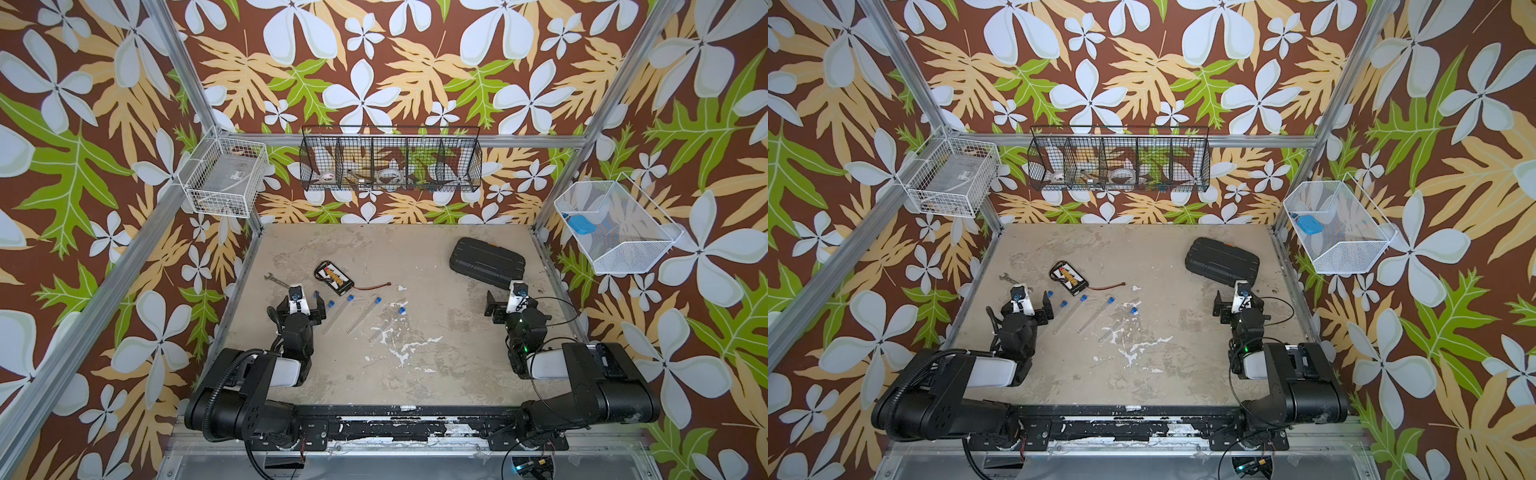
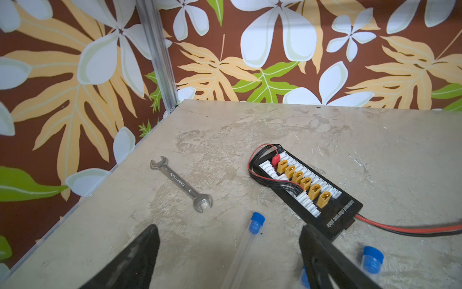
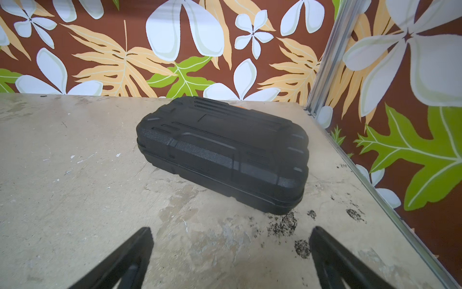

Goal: Insert stoppers into test tubes
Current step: Reset both arms

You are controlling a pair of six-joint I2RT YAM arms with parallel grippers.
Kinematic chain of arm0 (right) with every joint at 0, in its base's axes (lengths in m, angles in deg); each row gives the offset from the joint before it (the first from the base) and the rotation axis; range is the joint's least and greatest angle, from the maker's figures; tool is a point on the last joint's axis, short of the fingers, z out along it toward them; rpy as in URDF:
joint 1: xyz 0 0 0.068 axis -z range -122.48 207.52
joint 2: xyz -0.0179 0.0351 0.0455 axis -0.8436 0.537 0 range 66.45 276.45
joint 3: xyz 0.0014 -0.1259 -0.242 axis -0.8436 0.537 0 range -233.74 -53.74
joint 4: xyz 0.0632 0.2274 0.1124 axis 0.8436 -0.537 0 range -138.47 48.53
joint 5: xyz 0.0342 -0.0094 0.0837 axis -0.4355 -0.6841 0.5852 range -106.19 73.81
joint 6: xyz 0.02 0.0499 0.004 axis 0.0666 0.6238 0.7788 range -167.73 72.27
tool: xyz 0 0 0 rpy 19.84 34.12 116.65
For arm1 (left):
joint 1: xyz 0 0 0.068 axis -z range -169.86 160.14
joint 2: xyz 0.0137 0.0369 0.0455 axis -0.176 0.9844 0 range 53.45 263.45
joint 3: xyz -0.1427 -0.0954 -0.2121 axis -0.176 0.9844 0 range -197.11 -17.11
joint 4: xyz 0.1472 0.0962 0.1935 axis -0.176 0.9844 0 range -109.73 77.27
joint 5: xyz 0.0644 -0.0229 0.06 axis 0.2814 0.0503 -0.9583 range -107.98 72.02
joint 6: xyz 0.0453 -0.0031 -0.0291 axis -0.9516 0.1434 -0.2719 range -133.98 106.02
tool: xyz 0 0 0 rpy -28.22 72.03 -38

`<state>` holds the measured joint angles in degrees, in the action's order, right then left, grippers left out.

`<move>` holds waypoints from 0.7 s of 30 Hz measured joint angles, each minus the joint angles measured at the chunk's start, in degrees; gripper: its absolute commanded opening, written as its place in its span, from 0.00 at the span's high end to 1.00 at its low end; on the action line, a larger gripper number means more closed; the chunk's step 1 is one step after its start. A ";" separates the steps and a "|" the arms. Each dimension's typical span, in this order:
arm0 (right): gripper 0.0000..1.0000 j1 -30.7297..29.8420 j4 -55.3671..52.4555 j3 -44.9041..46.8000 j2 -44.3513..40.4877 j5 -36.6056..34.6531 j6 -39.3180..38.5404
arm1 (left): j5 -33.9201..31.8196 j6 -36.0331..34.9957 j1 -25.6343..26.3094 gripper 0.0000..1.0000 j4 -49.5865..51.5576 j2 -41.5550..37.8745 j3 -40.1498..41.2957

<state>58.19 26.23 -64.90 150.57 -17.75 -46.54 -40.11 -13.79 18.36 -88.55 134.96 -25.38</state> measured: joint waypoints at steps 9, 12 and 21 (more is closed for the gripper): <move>0.00 -1.29 -0.04 -0.46 0.07 -1.51 -0.59 | 2.34 2.29 -1.01 0.00 -4.66 1.84 0.79; 0.00 -1.29 -0.04 -0.48 0.07 -1.84 -0.79 | 1.29 2.67 -1.01 0.00 -5.20 1.75 1.11; 0.00 -1.29 -0.04 -0.52 0.07 -1.86 -1.20 | 0.50 2.69 -1.01 0.00 -5.57 2.19 0.72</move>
<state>56.90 26.18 -65.43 150.64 -19.61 -47.74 -39.60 -11.11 17.36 -94.12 137.15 -24.66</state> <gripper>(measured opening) 0.997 0.998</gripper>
